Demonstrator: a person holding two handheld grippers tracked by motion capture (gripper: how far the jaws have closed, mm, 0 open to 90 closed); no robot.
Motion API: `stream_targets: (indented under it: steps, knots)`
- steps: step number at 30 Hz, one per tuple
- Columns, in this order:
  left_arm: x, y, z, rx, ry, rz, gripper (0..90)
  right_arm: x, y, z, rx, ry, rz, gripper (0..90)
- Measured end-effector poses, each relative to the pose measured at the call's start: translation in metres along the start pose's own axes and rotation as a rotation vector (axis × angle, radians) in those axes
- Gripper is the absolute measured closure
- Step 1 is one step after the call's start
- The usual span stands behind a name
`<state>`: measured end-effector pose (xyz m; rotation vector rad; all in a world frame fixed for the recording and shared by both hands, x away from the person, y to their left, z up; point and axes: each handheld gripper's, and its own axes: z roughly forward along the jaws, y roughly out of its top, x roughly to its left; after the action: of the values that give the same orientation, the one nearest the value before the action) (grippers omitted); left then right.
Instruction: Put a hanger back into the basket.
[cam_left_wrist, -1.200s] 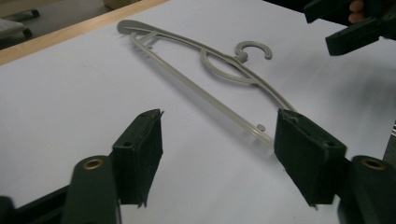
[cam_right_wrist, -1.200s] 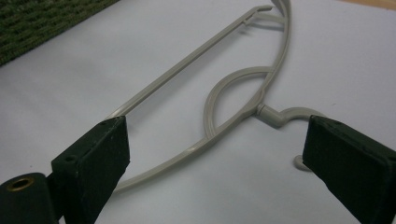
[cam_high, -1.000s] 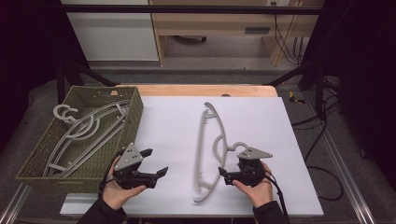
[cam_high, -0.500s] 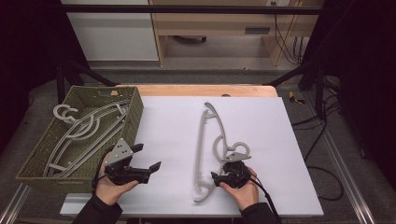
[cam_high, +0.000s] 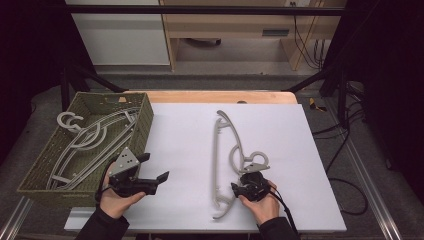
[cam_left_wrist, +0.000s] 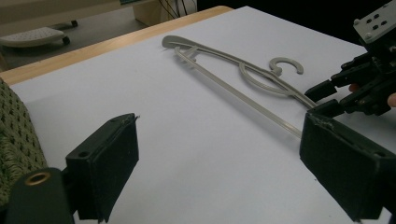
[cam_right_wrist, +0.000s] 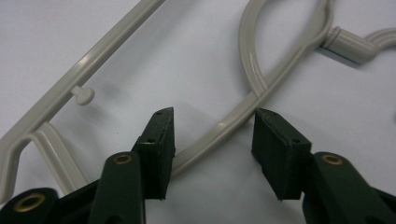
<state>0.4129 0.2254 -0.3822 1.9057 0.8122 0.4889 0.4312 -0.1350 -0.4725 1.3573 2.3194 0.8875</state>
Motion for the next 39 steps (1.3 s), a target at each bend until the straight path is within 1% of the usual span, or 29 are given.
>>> stream_targets:
  steps: [2,4,5,8,9,10,12,14,15,18,21,22,23,25,28,29,30,31,33,35,36,37,39]
  knots:
    - [0.0,0.0,-0.001,-0.006,0.002,-0.002,11.6,-0.004,-0.001,-0.003,0.009,0.006,0.014,54.2]
    - [0.001,0.0,-0.002,-0.006,0.002,-0.002,11.7,-0.009,-0.003,-0.006,0.018,0.0,0.025,58.0]
    - [0.001,0.0,-0.002,-0.006,0.003,-0.002,11.7,-0.012,-0.004,-0.008,0.021,0.002,0.032,60.9]
    - [0.001,0.0,-0.001,-0.001,0.003,-0.002,11.8,-0.02,-0.005,-0.014,0.018,0.011,0.052,68.8]
    - [0.001,0.0,-0.001,-0.001,0.003,-0.003,11.8,-0.023,-0.006,-0.016,0.019,0.007,0.054,70.6]
    - [0.001,0.0,-0.001,-0.001,0.004,-0.003,11.8,-0.024,-0.006,-0.017,0.021,0.013,0.056,71.2]
    - [0.001,-0.001,-0.001,0.001,0.005,-0.006,11.9,-0.026,-0.007,-0.018,0.023,0.008,0.06,71.7]
    - [0.001,-0.001,0.0,0.004,0.004,-0.005,11.9,-0.025,-0.007,-0.018,0.019,0.002,0.06,70.4]
    - [0.001,-0.001,0.0,0.008,0.003,-0.004,11.9,-0.024,-0.007,-0.017,0.019,-0.016,0.053,69.1]
    - [0.0,-0.002,0.002,0.012,0.0,-0.002,11.9,-0.021,-0.007,-0.013,0.021,-0.043,0.041,64.2]
    - [0.0,-0.001,0.002,0.006,-0.004,-0.001,11.8,-0.018,-0.007,-0.011,0.028,-0.067,0.033,62.4]
    - [0.0,-0.001,0.001,0.002,-0.003,-0.002,11.7,-0.018,-0.008,-0.01,0.024,-0.077,0.018,62.4]
    - [0.0,-0.001,0.001,0.0,-0.003,-0.001,11.7,-0.017,-0.007,-0.01,0.029,-0.076,0.027,62.4]
    - [0.001,-0.001,0.0,-0.006,-0.006,-0.003,11.5,-0.019,-0.007,-0.01,0.03,-0.071,0.018,62.5]
    - [0.001,-0.001,-0.001,-0.008,-0.008,-0.002,11.4,-0.02,-0.006,-0.011,0.04,-0.055,0.033,63.0]
    - [0.001,0.0,-0.001,-0.01,-0.008,-0.001,11.3,-0.021,-0.006,-0.011,0.043,-0.06,0.032,63.5]
    - [0.001,0.0,-0.001,-0.011,-0.008,-0.001,11.3,-0.021,-0.006,-0.012,0.053,-0.064,0.047,64.2]
    - [0.001,0.0,-0.002,-0.012,-0.006,0.0,11.3,-0.024,-0.006,-0.013,0.057,-0.057,0.036,65.0]
    - [0.001,0.0,-0.003,-0.014,-0.006,-0.002,11.3,-0.027,-0.007,-0.014,0.062,-0.064,0.044,66.6]
    - [0.001,0.0,-0.003,-0.014,-0.004,-0.001,11.3,-0.032,-0.008,-0.016,0.07,-0.057,0.044,68.5]
    - [0.001,0.0,-0.003,-0.014,-0.004,-0.002,11.3,-0.035,-0.008,-0.017,0.074,-0.059,0.048,69.6]
    - [0.001,0.0,-0.003,-0.014,-0.004,-0.001,11.3,-0.038,-0.008,-0.018,0.076,-0.052,0.062,71.1]
    - [0.002,0.0,-0.003,-0.014,-0.005,-0.002,11.3,-0.045,-0.01,-0.02,0.081,-0.06,0.069,73.8]
